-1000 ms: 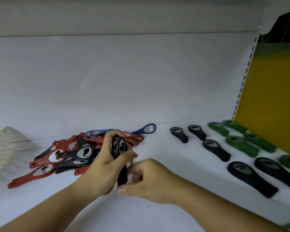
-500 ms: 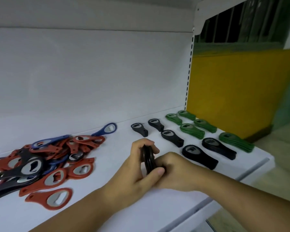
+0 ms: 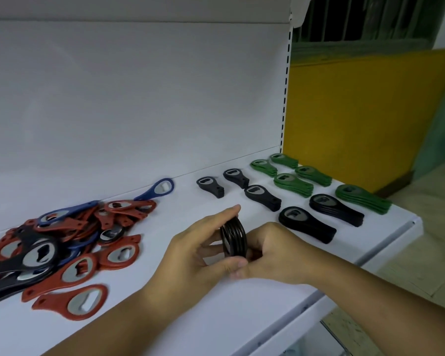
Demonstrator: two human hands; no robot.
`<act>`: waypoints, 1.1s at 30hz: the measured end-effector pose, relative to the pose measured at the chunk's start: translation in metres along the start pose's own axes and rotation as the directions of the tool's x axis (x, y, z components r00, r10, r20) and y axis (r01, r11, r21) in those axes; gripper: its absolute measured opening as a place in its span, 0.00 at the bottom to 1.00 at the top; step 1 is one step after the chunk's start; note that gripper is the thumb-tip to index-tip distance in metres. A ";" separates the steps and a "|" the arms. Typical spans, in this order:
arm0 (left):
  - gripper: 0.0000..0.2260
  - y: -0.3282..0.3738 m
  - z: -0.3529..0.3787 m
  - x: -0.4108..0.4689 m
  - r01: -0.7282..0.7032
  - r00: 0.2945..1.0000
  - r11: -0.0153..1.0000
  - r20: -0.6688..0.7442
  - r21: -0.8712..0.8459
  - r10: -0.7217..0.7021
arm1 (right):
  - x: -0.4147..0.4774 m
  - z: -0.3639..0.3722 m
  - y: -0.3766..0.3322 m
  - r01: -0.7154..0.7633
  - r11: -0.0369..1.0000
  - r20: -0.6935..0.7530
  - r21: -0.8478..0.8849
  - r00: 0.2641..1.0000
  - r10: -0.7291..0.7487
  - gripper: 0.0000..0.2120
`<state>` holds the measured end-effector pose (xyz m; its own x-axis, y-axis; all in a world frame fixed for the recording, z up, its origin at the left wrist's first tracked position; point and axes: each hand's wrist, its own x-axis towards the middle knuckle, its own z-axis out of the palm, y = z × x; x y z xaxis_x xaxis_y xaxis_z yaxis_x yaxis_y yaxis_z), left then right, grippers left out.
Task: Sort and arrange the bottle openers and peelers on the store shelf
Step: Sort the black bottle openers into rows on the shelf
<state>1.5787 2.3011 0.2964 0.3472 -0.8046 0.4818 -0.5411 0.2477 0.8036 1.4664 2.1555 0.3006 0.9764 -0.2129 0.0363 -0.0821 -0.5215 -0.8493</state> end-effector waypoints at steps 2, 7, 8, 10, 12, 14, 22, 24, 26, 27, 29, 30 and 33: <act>0.30 0.001 0.000 0.000 0.014 1.000 1.000 0.016 -0.027 -0.013 | 0.000 0.002 -0.001 0.003 1.000 -0.008 0.006 1.000 -0.003 0.09; 0.25 0.001 0.002 0.001 0.060 0.998 0.984 0.014 -0.165 -0.059 | -0.001 0.000 -0.003 -0.009 1.000 -0.007 0.001 1.000 0.009 0.16; 0.25 0.001 0.003 0.001 0.079 0.997 0.976 0.015 -0.205 -0.077 | -0.001 -0.001 -0.003 -0.008 1.000 -0.006 -0.002 1.000 0.008 0.14; 0.25 0.002 0.005 0.000 0.089 0.996 0.967 0.018 -0.239 -0.088 | -0.001 0.000 -0.002 -0.020 1.000 -0.009 0.009 1.000 0.020 0.10; 0.23 0.004 0.006 0.001 0.095 0.995 0.961 0.019 -0.261 -0.094 | 0.000 0.001 0.000 -0.032 0.999 -0.019 0.000 0.999 0.032 0.10; 0.20 0.004 0.004 0.001 0.111 0.994 0.949 0.015 -0.293 -0.112 | 0.000 0.001 -0.001 -0.025 1.000 -0.011 -0.017 1.000 0.025 0.10; 0.14 0.000 -0.003 0.002 0.088 0.991 0.906 -0.056 -0.414 -0.122 | 0.007 -0.003 -0.008 -0.023 0.993 0.016 0.111 1.000 0.022 0.04; 0.15 0.000 -0.003 0.003 0.069 0.989 0.898 -0.087 -0.434 -0.118 | 0.011 -0.004 -0.009 -0.038 0.995 -0.031 0.088 0.999 0.041 0.12; 0.17 0.002 -0.005 0.005 0.071 0.984 0.902 -0.116 -0.425 -0.132 | 0.015 -0.004 -0.012 -0.064 0.997 -0.070 0.045 0.995 0.067 0.15; 0.19 0.001 -0.007 0.007 0.089 0.976 0.897 -0.140 -0.433 -0.165 | 0.017 -0.005 -0.016 -0.086 0.996 -0.086 0.019 0.993 0.087 0.13; 0.25 -0.003 -0.011 0.012 0.162 0.942 0.867 -0.190 -0.471 -0.279 | 0.024 -0.011 -0.018 -0.181 0.978 -0.139 -0.105 0.976 0.165 0.10; 0.27 -0.006 -0.013 0.013 0.213 0.916 0.864 -0.215 -0.457 -0.339 | 0.029 -0.015 -0.018 -0.243 0.952 -0.175 -0.186 0.962 0.211 0.14; 0.22 -0.013 -0.018 0.015 0.381 0.842 0.858 -0.254 -0.344 -0.475 | 0.048 -0.023 -0.022 -0.407 0.811 -0.323 -0.421 0.902 0.285 0.22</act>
<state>1.6049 2.2956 0.2990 0.7440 -0.6586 0.1127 -0.0689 0.0920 0.9934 1.5100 2.1378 0.3327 0.7931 -0.6078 -0.0395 -0.5481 -0.6840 -0.4814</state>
